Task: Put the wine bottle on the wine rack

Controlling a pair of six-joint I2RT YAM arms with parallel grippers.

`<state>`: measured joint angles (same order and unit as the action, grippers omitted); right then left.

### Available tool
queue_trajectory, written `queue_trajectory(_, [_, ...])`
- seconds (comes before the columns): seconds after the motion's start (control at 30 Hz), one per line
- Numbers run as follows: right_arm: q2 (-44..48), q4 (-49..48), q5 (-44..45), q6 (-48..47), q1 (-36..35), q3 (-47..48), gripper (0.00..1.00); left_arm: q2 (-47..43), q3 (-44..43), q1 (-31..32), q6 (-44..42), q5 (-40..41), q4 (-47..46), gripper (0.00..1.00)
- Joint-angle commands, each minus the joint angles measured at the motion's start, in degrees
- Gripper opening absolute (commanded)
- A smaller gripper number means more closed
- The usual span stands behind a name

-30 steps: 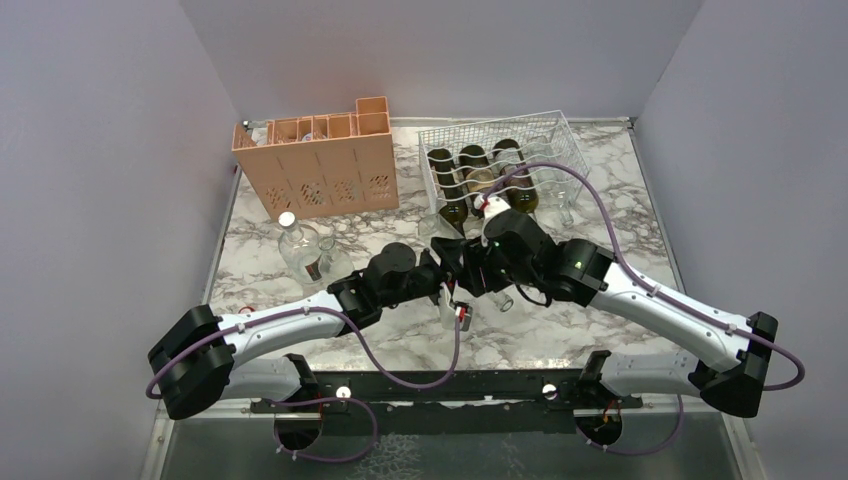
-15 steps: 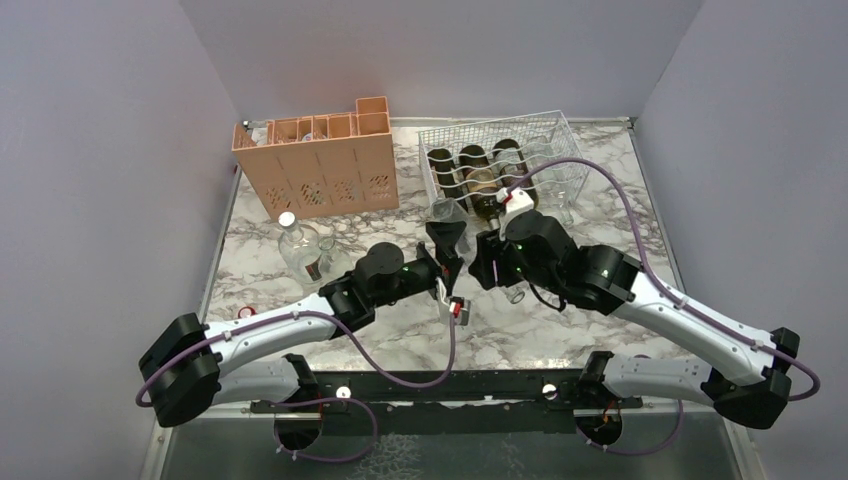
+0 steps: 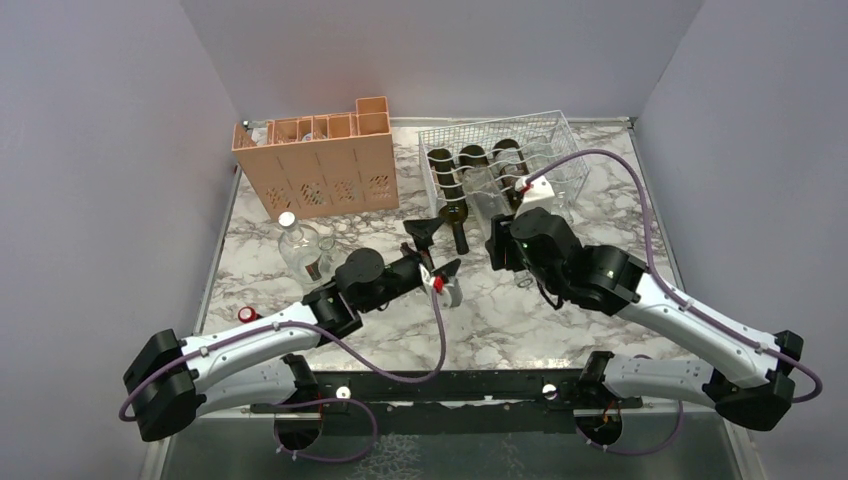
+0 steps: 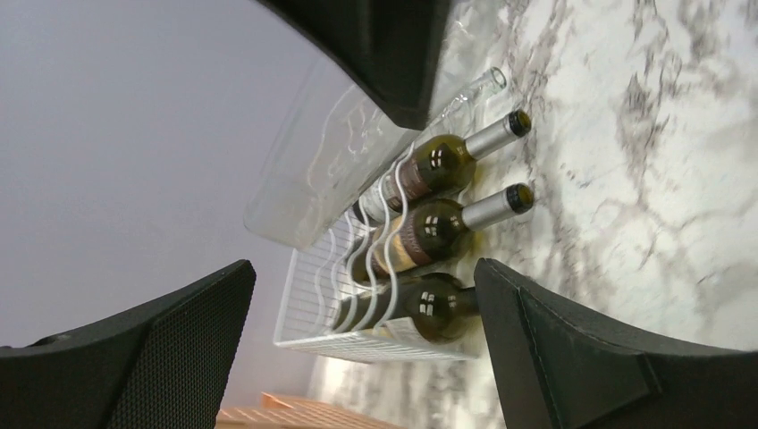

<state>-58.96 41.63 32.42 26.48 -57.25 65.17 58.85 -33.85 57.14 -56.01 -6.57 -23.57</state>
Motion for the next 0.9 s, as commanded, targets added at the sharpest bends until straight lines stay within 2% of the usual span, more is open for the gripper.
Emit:
queue_trajectory(0.0, [-3.33,-8.29,5.79,-3.44,0.52,4.1,0.01,-1.81,-4.02,0.16,30.26,18.85,-4.02,0.99])
queue_trajectory(0.07, [-5.17,-10.64,5.47,-5.28,1.3,5.23,0.01,-1.76,-8.77,0.12,42.5,30.66,0.11,0.99])
queue_trajectory(0.17, [-7.98,-13.89,3.96,-7.32,3.59,6.88,0.01,-2.29,-15.68,-0.14,48.91,34.18,10.87,0.99])
queue_trajectory(0.33, [-12.43,-19.35,-2.33,-9.52,8.99,8.85,0.01,-3.34,-22.71,-0.22,49.88,34.31,20.38,0.99])
queue_trajectory(0.87, [-34.79,-31.19,-19.3,-8.54,20.59,18.43,0.01,-8.89,-26.03,-0.28,48.9,34.42,25.54,0.99])
